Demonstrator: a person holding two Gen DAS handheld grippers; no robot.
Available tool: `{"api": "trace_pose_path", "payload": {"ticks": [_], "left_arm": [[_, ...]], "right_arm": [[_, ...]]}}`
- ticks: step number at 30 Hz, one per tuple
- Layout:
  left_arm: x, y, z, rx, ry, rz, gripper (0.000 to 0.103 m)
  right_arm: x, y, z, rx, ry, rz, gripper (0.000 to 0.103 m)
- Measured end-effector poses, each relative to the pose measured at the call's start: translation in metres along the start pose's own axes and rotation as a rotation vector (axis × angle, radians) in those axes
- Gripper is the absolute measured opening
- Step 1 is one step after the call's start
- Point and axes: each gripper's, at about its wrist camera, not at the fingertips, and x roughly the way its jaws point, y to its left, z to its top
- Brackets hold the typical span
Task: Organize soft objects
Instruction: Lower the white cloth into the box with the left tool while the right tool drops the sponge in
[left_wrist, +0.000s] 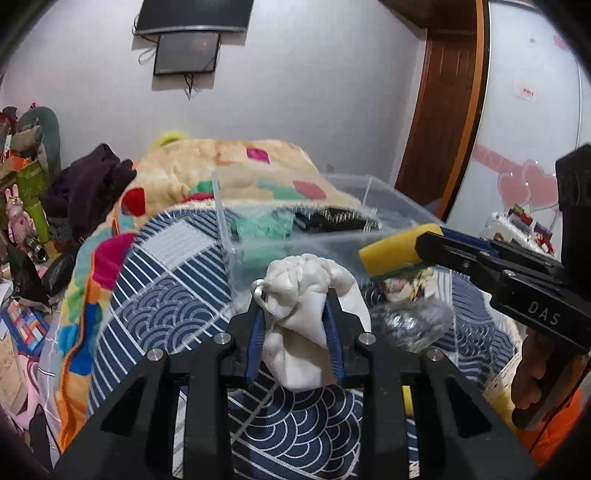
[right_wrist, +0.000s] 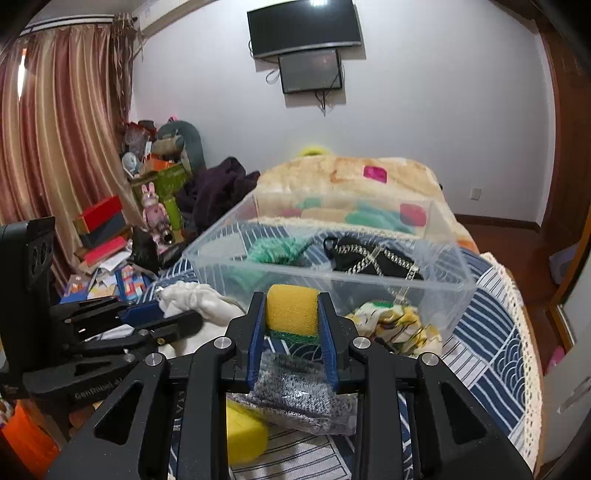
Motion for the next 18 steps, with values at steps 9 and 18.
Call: {"api": "trace_pose_path", "payload": {"ticks": [9,18], "left_arm": [[-0.022,-0.004,0.046,-0.001,-0.141,0.019,0.030],[-0.009,-0.004,0.076,0.009,-0.192,0.070,0.030]], "right_arm": [[-0.027,-0.001,0.028,0.002,-0.125,-0.047,0.025],[-0.017,-0.012,0.050,0.035,-0.165,-0.069,0.025]]}}
